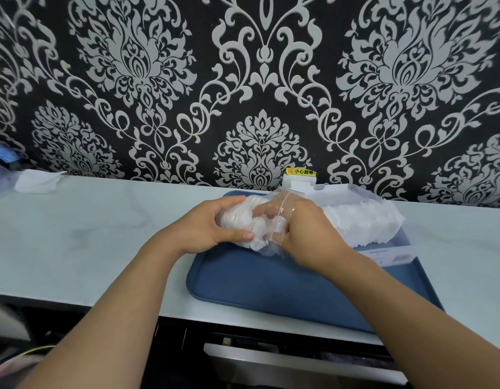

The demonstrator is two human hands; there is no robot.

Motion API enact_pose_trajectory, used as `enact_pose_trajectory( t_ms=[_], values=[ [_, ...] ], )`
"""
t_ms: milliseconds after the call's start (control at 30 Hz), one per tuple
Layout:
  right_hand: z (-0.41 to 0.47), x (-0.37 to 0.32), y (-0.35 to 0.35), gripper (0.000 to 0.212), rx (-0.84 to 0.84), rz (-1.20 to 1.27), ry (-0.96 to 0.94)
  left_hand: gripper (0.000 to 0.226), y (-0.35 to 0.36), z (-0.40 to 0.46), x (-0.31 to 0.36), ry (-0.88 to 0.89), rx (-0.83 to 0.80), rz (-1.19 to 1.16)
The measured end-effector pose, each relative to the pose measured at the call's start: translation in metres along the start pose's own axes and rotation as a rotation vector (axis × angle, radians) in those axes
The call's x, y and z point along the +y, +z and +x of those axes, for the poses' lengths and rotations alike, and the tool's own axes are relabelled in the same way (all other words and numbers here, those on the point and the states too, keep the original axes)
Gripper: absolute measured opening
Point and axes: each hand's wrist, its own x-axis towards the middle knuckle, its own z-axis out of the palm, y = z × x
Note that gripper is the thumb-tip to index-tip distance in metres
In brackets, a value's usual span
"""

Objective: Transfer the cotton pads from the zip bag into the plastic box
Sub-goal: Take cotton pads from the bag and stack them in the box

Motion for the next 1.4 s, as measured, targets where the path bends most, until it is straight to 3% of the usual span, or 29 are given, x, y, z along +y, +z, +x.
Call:
enact_pose_trajectory(
  t_ms=[100,333,600,1033,1133,1267,1400],
  values=[
    [0.001,0.001,0.000,0.027,-0.017,-0.053,0.009,0.100,0.000,-0.001,0.000,0.004,-0.005,-0.001],
    [0.000,0.011,-0.001,0.023,0.017,-0.087,0.009,0.087,-0.001,0.001,0.000,0.011,-0.005,-0.020],
    [-0.004,0.008,-0.005,0.062,-0.093,-0.087,-0.033,0.095,-0.001,0.003,-0.003,0.023,-0.026,-0.030],
    [0.001,0.010,-0.004,0.016,0.062,-0.036,-0.103,0.094,0.001,0.002,-0.001,0.021,-0.085,-0.055],
    [-0.001,0.008,-0.012,0.015,-0.030,-0.060,-0.136,0.090,0.001,0.003,-0.002,0.009,-0.077,-0.044],
    [-0.006,0.008,-0.014,0.039,-0.162,-0.120,-0.116,0.087,0.002,0.000,0.001,0.001,-0.070,-0.052],
    [-0.008,0.006,-0.012,0.024,-0.142,-0.142,-0.106,0.086,0.002,-0.001,0.004,-0.003,-0.070,-0.058]
  ],
)
